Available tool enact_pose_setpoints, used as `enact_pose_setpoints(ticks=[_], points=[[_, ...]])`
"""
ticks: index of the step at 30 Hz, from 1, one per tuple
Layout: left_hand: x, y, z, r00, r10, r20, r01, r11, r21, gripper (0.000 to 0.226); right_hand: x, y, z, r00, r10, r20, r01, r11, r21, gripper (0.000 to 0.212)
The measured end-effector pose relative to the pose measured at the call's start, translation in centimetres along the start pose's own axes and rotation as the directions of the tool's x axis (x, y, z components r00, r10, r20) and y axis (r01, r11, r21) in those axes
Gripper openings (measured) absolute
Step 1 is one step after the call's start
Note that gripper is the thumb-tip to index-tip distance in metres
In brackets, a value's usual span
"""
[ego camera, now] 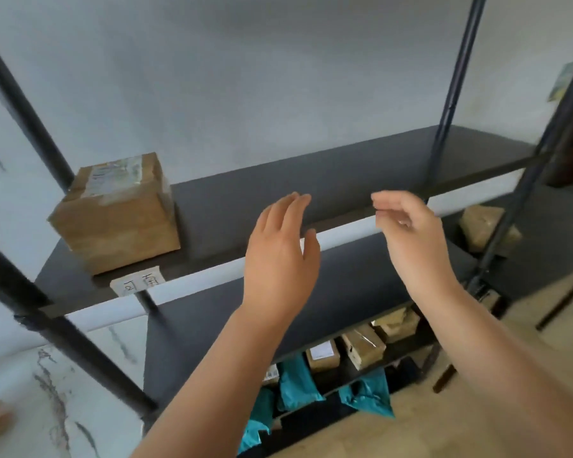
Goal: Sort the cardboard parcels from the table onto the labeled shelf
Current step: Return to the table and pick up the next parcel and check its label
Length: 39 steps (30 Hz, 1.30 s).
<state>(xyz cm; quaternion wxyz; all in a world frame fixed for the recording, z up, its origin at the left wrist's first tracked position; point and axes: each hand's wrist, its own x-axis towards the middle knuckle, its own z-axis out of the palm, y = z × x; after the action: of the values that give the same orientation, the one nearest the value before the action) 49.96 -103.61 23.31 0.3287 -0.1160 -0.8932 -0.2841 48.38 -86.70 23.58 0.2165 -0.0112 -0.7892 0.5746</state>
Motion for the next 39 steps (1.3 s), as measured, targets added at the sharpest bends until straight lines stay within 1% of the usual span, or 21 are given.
enact_pose_setpoints(ticks=[3,6,9,14,18,23,26,29,31,34,36,39], points=[[0.2,5.1,5.1,0.994,0.013,0.109,-0.008,0.999,-0.054,0.046,1.0,4.0,-6.9,0.997,0.045,-0.061,-0.049,0.996,-0.077,0.031],[0.5,10.8,10.9,0.985,0.039,0.17,-0.02,0.994,-0.111,0.044,2.2,7.8,-14.5,0.992,0.077,-0.097,-0.091,0.984,-0.152,0.032],[0.3,16.0,16.1,0.963,0.035,0.268,0.014,0.983,-0.181,0.045,3.1,11.2,-21.1,0.989,0.085,-0.123,-0.112,0.966,-0.233,0.03],[-0.2,25.2,25.2,0.903,0.067,0.425,0.067,0.954,-0.293,0.048,4.6,17.5,-32.4,0.965,0.144,-0.219,-0.214,0.914,-0.345,0.029],[0.1,29.7,31.7,0.833,0.051,0.551,0.147,0.94,-0.308,0.047,5.8,21.1,-38.0,0.935,0.226,-0.274,-0.315,0.886,-0.341,0.029],[1.6,32.2,39.9,0.778,0.037,0.628,0.189,0.938,-0.29,0.046,8.7,25.7,-41.7,0.896,0.333,-0.295,-0.412,0.87,-0.27,0.034],[3.3,32.6,45.2,0.75,0.008,0.661,0.241,0.928,-0.284,0.047,12.7,28.7,-42.8,0.887,0.364,-0.283,-0.438,0.858,-0.269,0.033],[5.7,32.7,50.5,0.716,-0.052,0.696,0.313,0.916,-0.253,0.047,17.7,31.5,-43.2,0.88,0.395,-0.263,-0.46,0.847,-0.269,0.033],[7.5,32.6,53.8,0.692,-0.111,0.713,0.371,0.902,-0.219,0.048,21.1,33.4,-43.3,0.875,0.42,-0.242,-0.479,0.827,-0.296,0.036],[9.6,32.4,57.9,0.643,-0.183,0.744,0.432,0.889,-0.154,0.049,24.2,35.8,-43.2,0.864,0.465,-0.19,-0.501,0.77,-0.394,0.04],[10.8,32.2,60.7,0.621,-0.197,0.759,0.421,0.9,-0.111,0.052,26.1,37.5,-43.4,0.859,0.486,-0.158,-0.5,0.734,-0.46,0.042],[12.1,32.0,63.8,0.606,-0.225,0.763,0.385,0.922,-0.034,0.057,28.5,39.8,-43.6,0.829,0.55,-0.1,-0.517,0.687,-0.51,0.045]])
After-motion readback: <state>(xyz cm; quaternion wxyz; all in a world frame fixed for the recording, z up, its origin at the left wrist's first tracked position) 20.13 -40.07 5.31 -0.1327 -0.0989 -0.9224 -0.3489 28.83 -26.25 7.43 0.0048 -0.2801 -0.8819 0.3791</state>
